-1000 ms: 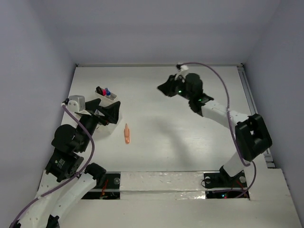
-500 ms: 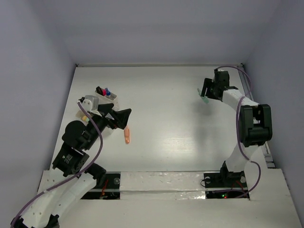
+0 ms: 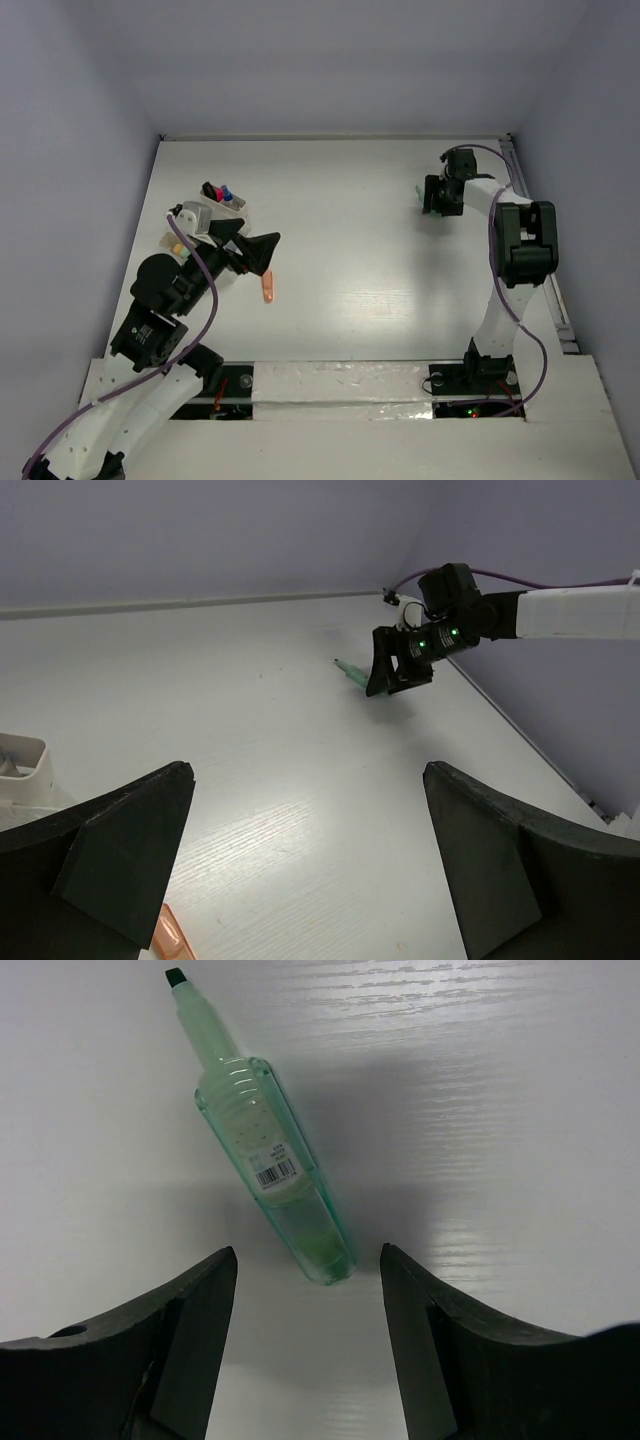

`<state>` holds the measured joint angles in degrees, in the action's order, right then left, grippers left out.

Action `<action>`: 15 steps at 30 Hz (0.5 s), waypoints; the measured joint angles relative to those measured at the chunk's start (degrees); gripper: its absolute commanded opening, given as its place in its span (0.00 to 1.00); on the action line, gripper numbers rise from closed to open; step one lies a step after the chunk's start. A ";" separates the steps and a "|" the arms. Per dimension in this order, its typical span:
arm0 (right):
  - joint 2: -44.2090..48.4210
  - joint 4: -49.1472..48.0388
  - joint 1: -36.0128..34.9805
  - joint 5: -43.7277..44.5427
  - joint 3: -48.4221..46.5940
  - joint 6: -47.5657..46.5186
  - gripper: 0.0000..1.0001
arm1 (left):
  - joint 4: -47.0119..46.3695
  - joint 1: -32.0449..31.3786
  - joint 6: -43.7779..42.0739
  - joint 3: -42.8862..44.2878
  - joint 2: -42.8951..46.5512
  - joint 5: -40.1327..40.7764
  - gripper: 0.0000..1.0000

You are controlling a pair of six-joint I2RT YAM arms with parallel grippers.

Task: Sort the stationery into containers
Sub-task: Pick up the pen from the center of the board.

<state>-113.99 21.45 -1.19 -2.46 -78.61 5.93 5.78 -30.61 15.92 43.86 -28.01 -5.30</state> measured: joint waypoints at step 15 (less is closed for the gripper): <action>-1.99 2.58 -0.07 -0.52 -3.13 -2.10 0.38 | 0.00 0.52 -0.04 0.00 -0.13 -0.55 0.99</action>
<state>-115.98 24.03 -1.26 -2.98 -81.73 3.84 5.78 -30.09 15.88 43.86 -28.14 -5.85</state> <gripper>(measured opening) 0.396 0.990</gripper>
